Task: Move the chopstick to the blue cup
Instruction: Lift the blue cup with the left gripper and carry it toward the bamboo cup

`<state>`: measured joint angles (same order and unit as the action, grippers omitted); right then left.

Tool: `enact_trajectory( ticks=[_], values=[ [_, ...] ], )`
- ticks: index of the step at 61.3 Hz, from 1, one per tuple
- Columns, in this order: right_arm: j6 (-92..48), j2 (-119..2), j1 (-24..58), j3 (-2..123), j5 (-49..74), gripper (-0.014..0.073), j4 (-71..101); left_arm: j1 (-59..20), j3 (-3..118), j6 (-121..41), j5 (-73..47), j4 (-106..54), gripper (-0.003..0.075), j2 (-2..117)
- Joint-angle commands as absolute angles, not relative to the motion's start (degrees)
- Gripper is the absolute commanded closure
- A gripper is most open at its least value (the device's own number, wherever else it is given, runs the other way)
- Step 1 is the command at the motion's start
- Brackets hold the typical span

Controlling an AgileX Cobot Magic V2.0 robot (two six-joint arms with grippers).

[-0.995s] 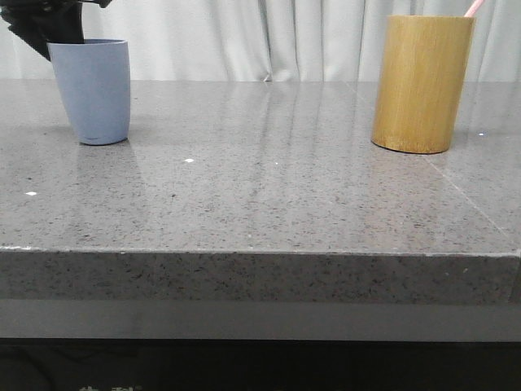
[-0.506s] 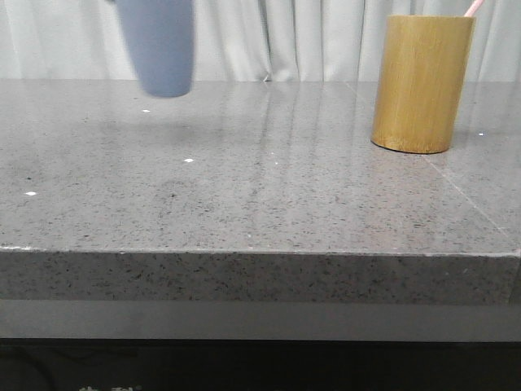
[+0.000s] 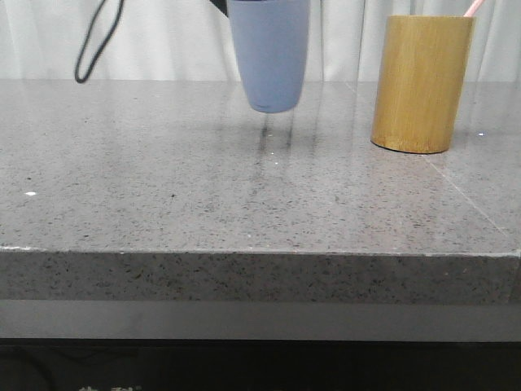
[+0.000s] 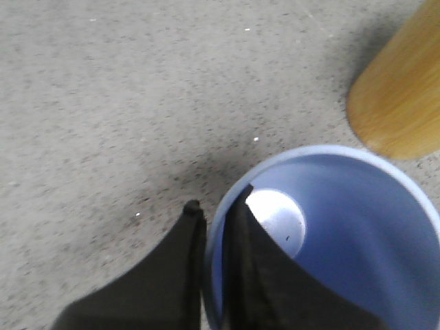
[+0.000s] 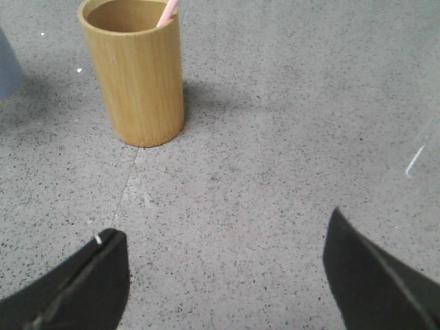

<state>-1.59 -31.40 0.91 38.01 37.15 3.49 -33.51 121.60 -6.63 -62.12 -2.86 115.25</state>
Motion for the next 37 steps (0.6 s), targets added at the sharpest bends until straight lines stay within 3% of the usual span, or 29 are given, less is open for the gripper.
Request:
enact_trajectory(
  ticks=[1, 37],
  values=[
    [-2.18, -31.94, 0.68, 40.05, 33.68, 0.0001, 4.03, -34.42, 123.69, -6.53, -57.45, -4.72, 0.0739, 113.07],
    [-2.18, -31.94, 0.68, 40.05, 33.68, 0.0001, 4.03, -34.53, 123.72, -6.53, -58.87, -6.07, 0.0738, 116.73]
  ],
)
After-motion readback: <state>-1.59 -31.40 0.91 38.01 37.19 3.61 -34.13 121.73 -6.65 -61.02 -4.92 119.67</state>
